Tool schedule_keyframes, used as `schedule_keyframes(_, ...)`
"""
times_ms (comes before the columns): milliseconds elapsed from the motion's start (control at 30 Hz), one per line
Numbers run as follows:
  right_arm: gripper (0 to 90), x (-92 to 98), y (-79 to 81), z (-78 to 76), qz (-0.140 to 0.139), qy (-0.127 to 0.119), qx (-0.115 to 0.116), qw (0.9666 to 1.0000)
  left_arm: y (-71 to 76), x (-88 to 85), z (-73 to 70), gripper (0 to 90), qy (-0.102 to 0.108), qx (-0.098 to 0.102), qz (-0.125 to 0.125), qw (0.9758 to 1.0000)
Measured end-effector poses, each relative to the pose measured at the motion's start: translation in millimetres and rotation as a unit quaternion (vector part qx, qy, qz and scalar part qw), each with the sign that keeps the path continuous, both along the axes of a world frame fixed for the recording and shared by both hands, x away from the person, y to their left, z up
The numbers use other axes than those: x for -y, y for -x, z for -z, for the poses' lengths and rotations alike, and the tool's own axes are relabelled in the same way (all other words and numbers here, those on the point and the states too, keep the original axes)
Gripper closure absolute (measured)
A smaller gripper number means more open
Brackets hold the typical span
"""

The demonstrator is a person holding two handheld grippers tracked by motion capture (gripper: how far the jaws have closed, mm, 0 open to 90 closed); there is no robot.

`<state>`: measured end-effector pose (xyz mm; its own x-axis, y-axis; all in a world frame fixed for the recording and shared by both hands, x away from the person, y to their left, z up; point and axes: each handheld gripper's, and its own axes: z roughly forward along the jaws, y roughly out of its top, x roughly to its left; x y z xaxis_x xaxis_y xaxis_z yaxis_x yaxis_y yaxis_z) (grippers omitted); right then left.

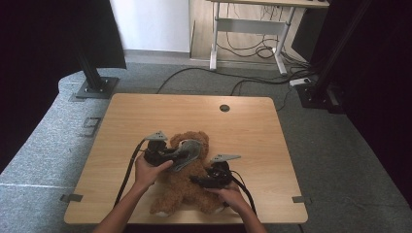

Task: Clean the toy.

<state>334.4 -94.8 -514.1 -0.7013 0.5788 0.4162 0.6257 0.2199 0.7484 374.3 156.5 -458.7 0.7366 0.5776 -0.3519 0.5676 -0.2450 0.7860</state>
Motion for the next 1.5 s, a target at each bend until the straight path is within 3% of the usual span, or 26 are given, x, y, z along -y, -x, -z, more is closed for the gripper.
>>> schedule_keyframes(500,36.8,1.1,1.5,0.4,0.001,0.0,0.004,1.0,-10.4,-33.1,-0.1,73.7,-0.024,0.008,-0.056,0.9981)
schedule_keyframes(667,36.8,1.8,1.6,0.8,0.002,-0.001,0.004,1.0,-16.7,-51.7,-0.6,73.7,-0.009,0.002,-0.08,0.9968)
schedule_keyframes(767,36.8,2.1,1.3,1.1,0.001,-0.003,0.004,1.0,-18.9,-57.6,-4.2,73.7,0.008,0.01,-0.073,0.9973)
schedule_keyframes(900,36.8,2.4,1.3,1.4,0.002,-0.004,0.004,1.0,-22.7,-58.3,-14.3,73.7,0.007,0.024,-0.076,0.9968)
schedule_keyframes(1000,36.8,2.2,1.5,1.4,0.002,-0.005,0.005,1.0,-28.4,-55.9,-18.8,73.6,0.002,0.024,-0.074,0.9969)
schedule_keyframes(1500,37.0,2.2,1.3,1.7,0.001,-0.004,0.007,1.0,-49.6,-35.8,-11.9,73.5,-0.024,0.013,-0.061,0.9978)
